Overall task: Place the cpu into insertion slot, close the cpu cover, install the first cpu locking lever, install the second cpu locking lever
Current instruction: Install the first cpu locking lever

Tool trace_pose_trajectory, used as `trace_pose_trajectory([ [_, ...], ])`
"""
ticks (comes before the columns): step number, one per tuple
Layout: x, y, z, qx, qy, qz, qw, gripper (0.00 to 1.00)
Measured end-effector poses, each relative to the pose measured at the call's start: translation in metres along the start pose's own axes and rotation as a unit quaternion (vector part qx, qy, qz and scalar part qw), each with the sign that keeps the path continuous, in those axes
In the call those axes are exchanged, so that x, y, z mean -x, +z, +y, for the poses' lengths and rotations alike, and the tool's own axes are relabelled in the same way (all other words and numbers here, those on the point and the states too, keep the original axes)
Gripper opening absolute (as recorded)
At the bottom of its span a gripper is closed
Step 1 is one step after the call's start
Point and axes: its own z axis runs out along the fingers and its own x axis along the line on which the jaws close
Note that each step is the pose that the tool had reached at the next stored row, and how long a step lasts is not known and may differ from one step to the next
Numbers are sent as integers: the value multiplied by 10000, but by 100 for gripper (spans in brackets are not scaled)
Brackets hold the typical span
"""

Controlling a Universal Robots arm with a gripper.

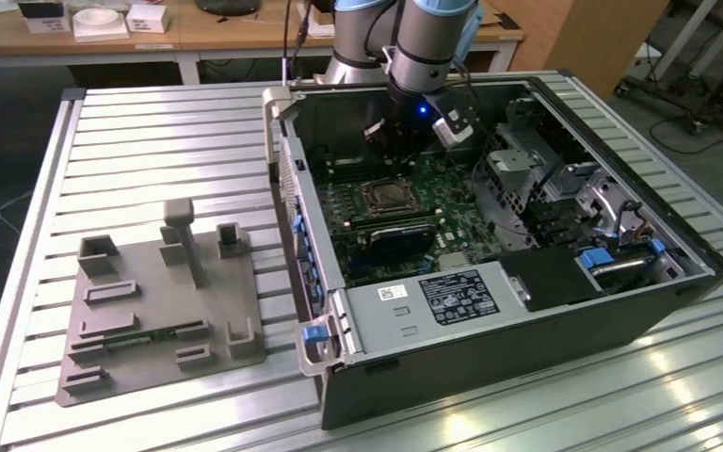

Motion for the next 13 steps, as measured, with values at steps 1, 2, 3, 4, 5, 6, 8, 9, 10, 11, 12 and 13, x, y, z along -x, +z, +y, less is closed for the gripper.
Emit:
trace_pose_trajectory([
  [1, 0, 1, 0, 1, -2, -16, 10000, 11],
  [2, 1, 1, 0, 1, -3, -26, 10000, 11],
  [3, 1, 1, 0, 1, -4, -28, 10000, 11],
  [4, 1, 1, 0, 1, -4, -28, 10000, 11],
  [5, 1, 1, 0, 0, -4, -28, 10000, 11],
  [6, 0, 1, 0, 0, -3, -28, 10000, 11],
  [8, -13, 0, 1, -1, -3, -28, 10000, 11],
  [9, -22, 1, 1, -1, -3, -28, 10000, 11],
  [10, -28, 1, 2, 0, -3, -29, 10000, 11],
  [11, -33, 2, 2, 0, -4, -29, 10000, 11],
  [12, -39, 2, 2, 0, -4, -29, 10000, 11],
  [13, -44, 2, 2, 0, -4, -29, 10000, 11],
])
